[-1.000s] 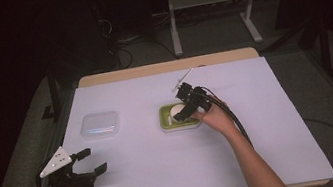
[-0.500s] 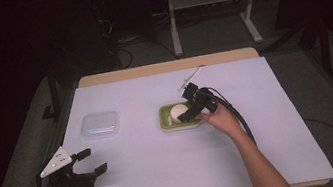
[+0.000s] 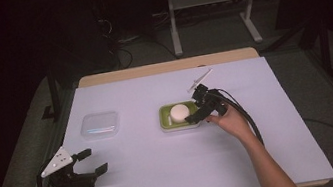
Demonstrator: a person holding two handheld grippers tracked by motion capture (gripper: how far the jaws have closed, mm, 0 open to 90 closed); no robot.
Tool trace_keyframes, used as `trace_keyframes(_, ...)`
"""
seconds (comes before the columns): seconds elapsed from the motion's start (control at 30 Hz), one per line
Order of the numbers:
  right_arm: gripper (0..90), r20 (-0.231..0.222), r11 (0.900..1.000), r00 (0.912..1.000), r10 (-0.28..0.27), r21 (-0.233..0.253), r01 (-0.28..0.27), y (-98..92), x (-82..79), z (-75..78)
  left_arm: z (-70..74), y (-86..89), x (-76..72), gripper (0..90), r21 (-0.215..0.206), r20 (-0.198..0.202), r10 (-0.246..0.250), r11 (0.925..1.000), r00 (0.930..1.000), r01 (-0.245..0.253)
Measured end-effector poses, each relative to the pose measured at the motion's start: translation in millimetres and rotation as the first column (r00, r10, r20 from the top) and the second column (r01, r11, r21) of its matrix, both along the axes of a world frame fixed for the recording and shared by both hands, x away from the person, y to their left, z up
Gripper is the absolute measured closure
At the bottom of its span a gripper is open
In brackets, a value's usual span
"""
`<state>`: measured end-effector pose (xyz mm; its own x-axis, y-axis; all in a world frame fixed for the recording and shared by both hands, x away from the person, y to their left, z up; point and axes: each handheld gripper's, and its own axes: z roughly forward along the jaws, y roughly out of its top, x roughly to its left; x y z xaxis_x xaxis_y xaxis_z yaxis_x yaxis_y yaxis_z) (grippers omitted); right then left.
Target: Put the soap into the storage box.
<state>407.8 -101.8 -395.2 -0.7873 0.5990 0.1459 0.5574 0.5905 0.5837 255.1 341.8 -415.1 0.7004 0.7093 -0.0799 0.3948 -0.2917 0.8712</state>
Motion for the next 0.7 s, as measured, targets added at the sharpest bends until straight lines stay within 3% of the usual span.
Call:
trace_keyframes(0.4, 21.0, 0.019, 0.999, 0.9998, -0.012, 0.031, 0.011, -23.7, -17.7, 4.6, -0.9, -1.7, 0.3, 14.5, 0.000, -0.007, -0.001, 1.0000, 1.0000, 0.001)
trace_keyframes(0.7, 21.6, 0.031, 0.999, 0.9987, -0.040, 0.021, 0.040, -44.6, -30.8, 5.6, -1.4, -2.4, 0.6, 14.5, -0.003, -0.011, 0.004, 1.0000, 0.9999, -0.004)
